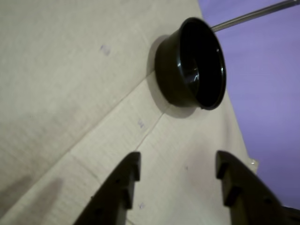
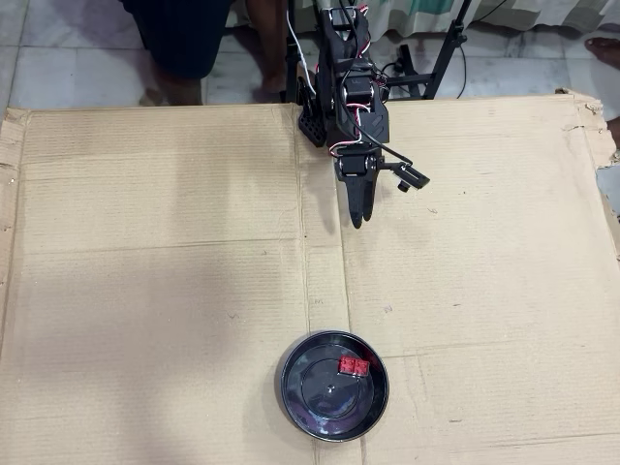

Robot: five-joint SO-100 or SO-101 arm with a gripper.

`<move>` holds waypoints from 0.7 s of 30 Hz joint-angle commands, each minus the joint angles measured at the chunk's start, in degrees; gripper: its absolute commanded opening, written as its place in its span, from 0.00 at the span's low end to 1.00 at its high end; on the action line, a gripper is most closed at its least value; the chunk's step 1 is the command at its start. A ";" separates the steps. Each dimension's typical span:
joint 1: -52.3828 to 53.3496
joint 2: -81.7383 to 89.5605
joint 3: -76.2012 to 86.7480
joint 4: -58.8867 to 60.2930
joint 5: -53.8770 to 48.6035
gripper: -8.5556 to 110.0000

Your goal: Grasp a lego block and put it in the bin.

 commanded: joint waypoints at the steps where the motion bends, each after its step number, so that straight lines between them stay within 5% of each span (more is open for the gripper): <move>1: -0.53 5.54 3.78 -0.44 -3.08 0.23; 21: 0.53 25.22 27.51 -0.35 -21.97 0.23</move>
